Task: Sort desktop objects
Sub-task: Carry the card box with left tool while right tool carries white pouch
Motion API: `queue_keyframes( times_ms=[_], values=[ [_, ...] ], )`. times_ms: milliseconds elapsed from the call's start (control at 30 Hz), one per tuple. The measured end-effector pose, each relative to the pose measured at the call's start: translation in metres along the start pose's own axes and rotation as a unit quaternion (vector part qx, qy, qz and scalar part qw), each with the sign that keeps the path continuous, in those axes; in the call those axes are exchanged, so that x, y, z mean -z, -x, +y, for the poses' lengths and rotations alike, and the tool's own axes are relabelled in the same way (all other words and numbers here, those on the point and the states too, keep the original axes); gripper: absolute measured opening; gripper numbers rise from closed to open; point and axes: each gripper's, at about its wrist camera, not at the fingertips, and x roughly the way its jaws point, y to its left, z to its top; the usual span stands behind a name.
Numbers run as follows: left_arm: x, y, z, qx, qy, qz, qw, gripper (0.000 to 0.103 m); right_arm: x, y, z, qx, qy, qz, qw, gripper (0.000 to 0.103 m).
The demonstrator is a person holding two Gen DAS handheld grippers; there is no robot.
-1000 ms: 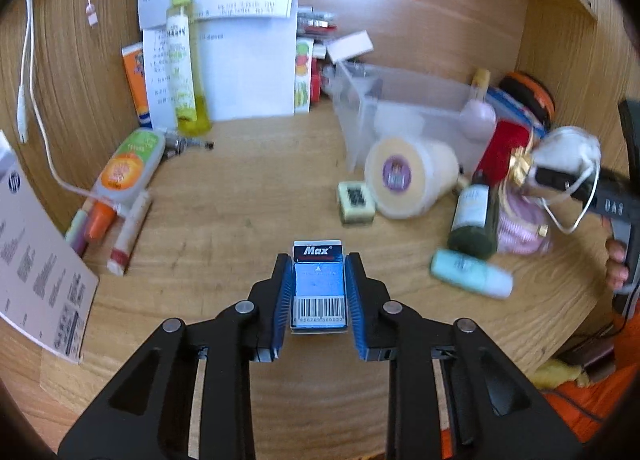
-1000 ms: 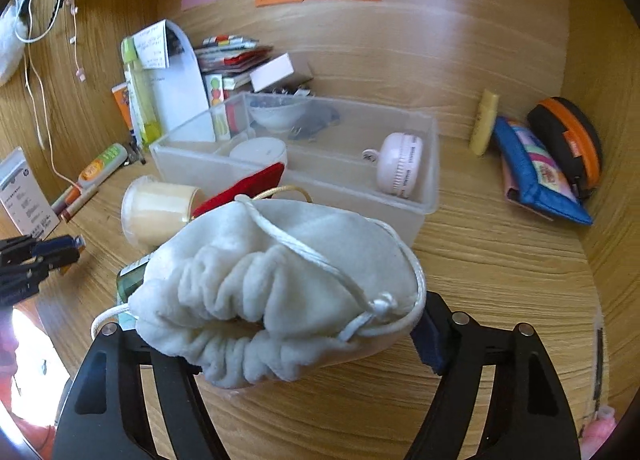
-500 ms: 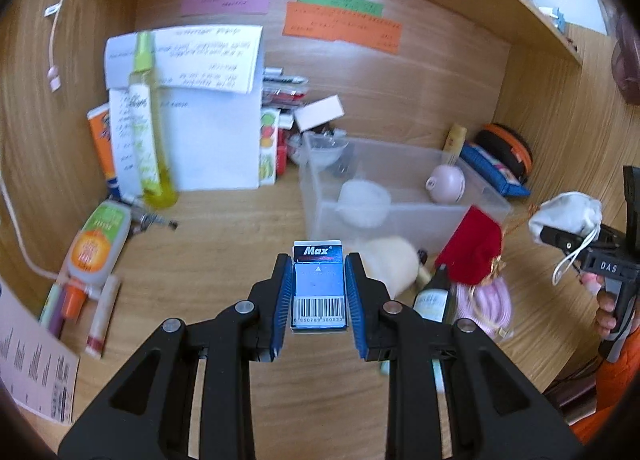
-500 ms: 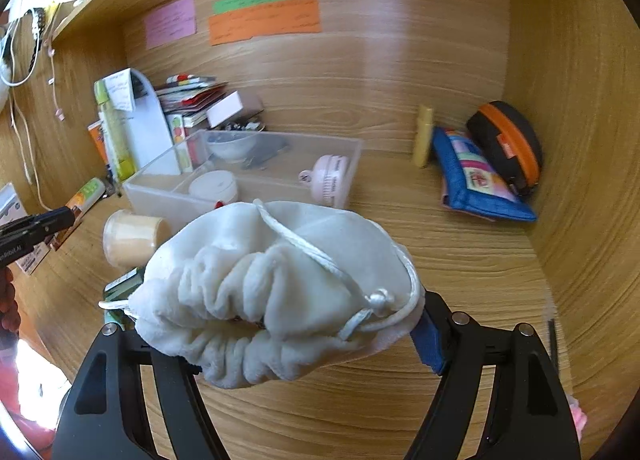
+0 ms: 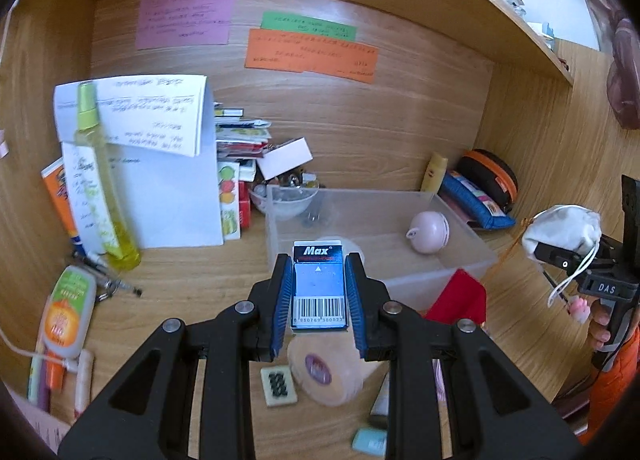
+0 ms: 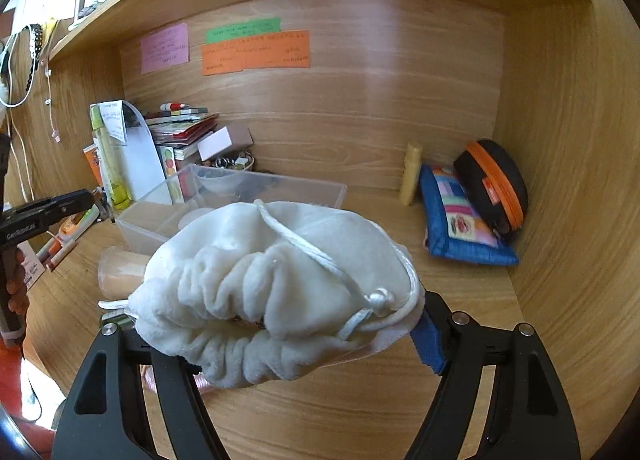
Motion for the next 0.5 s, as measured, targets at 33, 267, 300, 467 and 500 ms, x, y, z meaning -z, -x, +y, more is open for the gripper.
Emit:
queue_keyframes(
  times_ms=[33,267,300,467,500],
  values=[
    [-0.003,-0.004,0.001,0.003,0.003,0.002,1.0000,0.026,-0.003,-0.002,0.001,-0.002,0.004,0.000,1.000,0.074],
    [-0.011,-0.028,0.004,0.022,0.013,0.021,0.9994,0.026,-0.014,-0.027,0.010,-0.020,0.016,0.017,1.000,0.074],
    [-0.011,-0.032,0.004,0.025,0.013,0.026,0.9993,0.026,-0.015,-0.031,0.011,-0.023,0.019,0.022,0.999,0.074],
    [-0.012,-0.047,0.002,0.036,0.004,0.045,0.9983,0.026,-0.014,-0.038,0.026,-0.037,0.076,0.055,0.995,0.074],
    [-0.013,-0.050,0.002,0.039,0.003,0.048,0.9981,0.026,-0.012,-0.037,0.028,-0.034,0.092,0.060,0.993,0.074]
  ],
)
